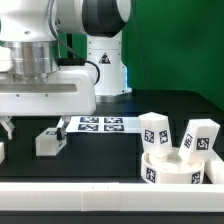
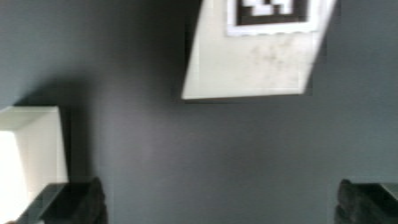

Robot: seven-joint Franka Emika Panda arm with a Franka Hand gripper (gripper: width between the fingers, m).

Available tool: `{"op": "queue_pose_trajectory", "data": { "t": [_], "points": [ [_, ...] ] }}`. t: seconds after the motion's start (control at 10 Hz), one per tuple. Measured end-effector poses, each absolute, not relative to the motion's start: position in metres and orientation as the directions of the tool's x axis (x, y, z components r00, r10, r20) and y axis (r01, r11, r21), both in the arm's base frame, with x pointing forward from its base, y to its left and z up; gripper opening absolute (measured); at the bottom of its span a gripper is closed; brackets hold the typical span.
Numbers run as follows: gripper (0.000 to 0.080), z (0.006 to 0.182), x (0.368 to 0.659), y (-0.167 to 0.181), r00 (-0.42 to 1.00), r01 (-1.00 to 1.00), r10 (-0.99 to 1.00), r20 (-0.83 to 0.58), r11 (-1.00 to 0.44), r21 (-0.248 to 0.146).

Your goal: Assemble stool

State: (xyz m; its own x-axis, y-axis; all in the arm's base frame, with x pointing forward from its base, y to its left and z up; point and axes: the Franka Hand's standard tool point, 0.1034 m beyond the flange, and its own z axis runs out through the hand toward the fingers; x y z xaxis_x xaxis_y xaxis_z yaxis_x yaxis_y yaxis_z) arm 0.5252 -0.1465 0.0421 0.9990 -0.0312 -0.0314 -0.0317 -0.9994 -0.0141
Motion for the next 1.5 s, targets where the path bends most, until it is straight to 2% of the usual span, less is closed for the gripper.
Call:
{"op": "queue_pose_trajectory", "data": {
  "t": [0.2, 0.4, 0.7, 0.9, 1.2, 1.3, 1.4, 1.5],
  "points": [
    [0.0649, 0.04, 0.518, -0.136, 0.984, -0.047, -0.035, -0.173, -0.997, -0.065],
    [0.0649, 0.032, 0.514, -0.134, 0.944, -0.102, -0.071, -0.321, -0.991, -0.083],
    [0.0649, 0.029, 0.509, -0.131, 0.885, -0.112, -0.047, -0.463, -0.987, -0.114],
    [0.0649, 0.042, 0.509, -0.135, 0.814, -0.118, -0.019, -0.581, -0.984, -0.132],
    [0.0649, 0.039, 0.511, -0.136, 0.822, -0.115, -0.022, -0.569, -0.985, -0.127],
    [0.0649, 0.038, 0.51, -0.138, 0.817, -0.13, -0.043, -0.575, -0.985, -0.111],
    [0.0649, 0.033, 0.505, -0.143, 0.8, -0.164, -0.096, -0.593, -0.984, -0.062],
    [0.0649, 0.028, 0.499, -0.142, 0.777, -0.207, -0.145, -0.613, -0.978, -0.032]
  ]
}}
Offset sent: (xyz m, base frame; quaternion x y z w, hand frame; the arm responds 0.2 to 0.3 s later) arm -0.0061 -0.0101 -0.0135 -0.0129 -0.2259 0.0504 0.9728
